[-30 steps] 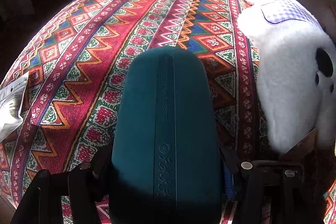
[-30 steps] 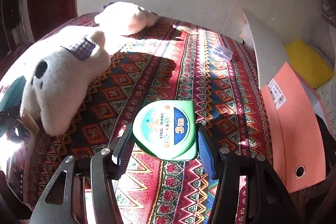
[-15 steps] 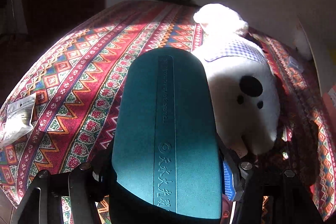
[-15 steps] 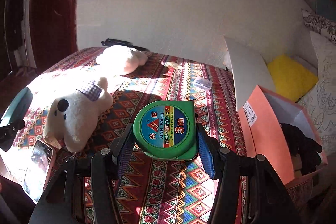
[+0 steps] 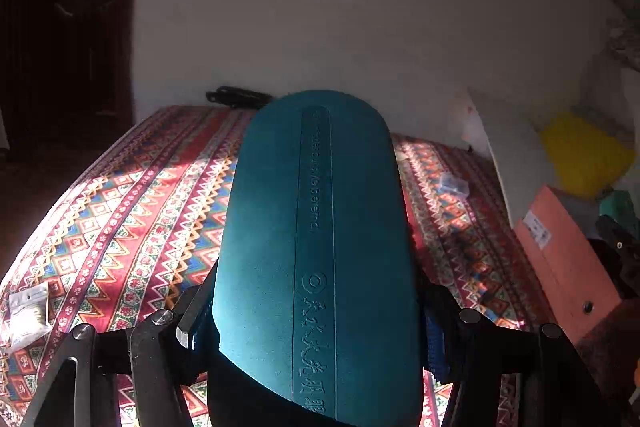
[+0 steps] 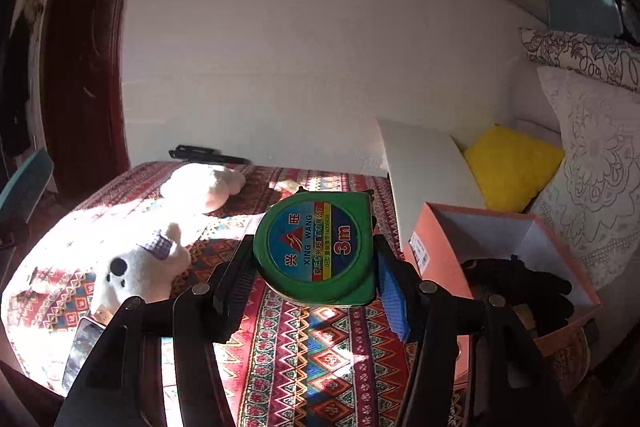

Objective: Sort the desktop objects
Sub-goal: 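Carry the glasses case and tape measure into the pink box and open both tools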

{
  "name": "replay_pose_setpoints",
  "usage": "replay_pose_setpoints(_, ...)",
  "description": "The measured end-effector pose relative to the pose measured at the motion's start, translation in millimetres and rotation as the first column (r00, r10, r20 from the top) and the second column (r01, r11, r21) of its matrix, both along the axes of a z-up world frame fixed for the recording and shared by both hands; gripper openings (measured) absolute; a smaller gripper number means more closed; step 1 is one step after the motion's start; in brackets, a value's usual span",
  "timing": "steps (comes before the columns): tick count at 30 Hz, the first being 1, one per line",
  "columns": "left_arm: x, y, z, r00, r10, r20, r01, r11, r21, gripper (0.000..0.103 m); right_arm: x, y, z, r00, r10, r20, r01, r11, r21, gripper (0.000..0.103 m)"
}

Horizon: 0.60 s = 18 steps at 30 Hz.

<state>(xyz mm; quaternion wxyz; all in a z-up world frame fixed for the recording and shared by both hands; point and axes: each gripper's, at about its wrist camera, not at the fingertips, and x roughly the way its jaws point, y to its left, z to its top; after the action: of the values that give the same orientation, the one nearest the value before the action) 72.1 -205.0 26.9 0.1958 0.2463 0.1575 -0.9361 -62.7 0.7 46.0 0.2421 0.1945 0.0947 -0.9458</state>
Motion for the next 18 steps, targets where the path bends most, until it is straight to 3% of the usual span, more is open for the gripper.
replay_pose_setpoints(7, -51.3, 73.9, 30.7, 0.980, -0.181, -0.085, 0.182, 0.983, 0.014, 0.067, -10.9, 66.1, 39.9, 0.992, -0.119, -0.048, 0.112, 0.985, -0.129, 0.059)
replay_pose_setpoints(13, -101.0, 146.4, 54.9, 0.927, -0.338, -0.162, 0.346, 0.938, 0.022, 0.067, -30.4, 129.9, 75.9, 0.966, -0.247, -0.079, 0.223, 0.946, -0.236, 0.059)
replay_pose_setpoints(18, -140.7, 199.8, 75.0, 0.882, -0.429, -0.196, 0.438, 0.899, 0.004, 0.067, -53.6, 194.0, 107.8, 0.930, -0.356, -0.087, 0.310, 0.891, -0.333, 0.059)
